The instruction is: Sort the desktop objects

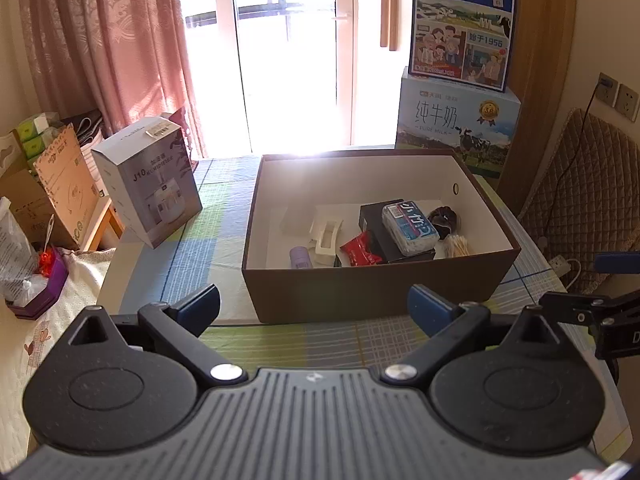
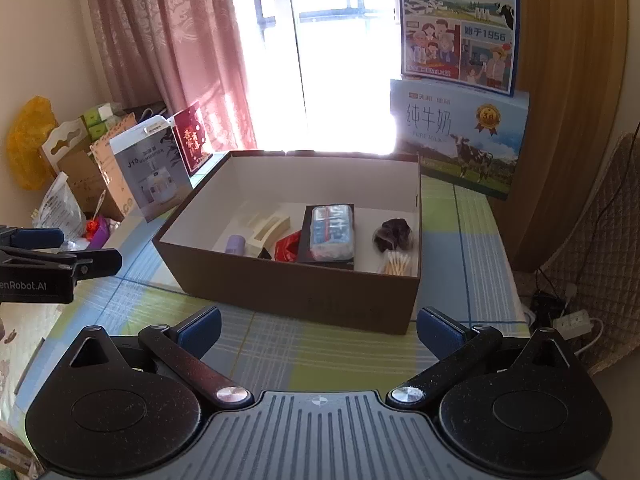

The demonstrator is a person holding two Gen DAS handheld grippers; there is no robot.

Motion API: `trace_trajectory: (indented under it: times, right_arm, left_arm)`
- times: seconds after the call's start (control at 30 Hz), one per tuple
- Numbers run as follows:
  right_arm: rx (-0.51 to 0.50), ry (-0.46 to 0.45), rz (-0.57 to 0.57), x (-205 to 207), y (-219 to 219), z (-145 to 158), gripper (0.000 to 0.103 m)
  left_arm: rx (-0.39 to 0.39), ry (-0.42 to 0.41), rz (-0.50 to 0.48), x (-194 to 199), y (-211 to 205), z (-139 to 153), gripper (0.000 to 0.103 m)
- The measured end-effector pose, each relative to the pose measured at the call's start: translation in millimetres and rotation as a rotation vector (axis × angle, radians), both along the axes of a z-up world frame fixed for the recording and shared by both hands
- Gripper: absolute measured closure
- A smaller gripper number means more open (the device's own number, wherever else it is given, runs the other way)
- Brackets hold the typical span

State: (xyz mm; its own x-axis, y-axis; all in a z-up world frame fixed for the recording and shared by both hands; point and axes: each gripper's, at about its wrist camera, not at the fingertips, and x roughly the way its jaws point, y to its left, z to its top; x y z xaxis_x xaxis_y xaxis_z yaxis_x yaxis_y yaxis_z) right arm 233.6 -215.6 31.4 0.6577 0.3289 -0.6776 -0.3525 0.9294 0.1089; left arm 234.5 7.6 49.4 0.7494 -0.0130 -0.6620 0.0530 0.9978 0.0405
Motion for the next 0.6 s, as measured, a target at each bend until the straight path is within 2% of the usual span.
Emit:
trace_trajectory:
  times: [0.37,0.6]
  right_arm:
    - [-0.018,-0.036,0.041,-32,-4,-1,0.002]
    - [0.008,-0.048,0.051,-46,-6,-1,0.002]
  left_arm:
    - [0.024,0.007,0.034,-35,0,-1,0.002]
    - [0.035,0.012,0.037,-54,0,-2,0.001]
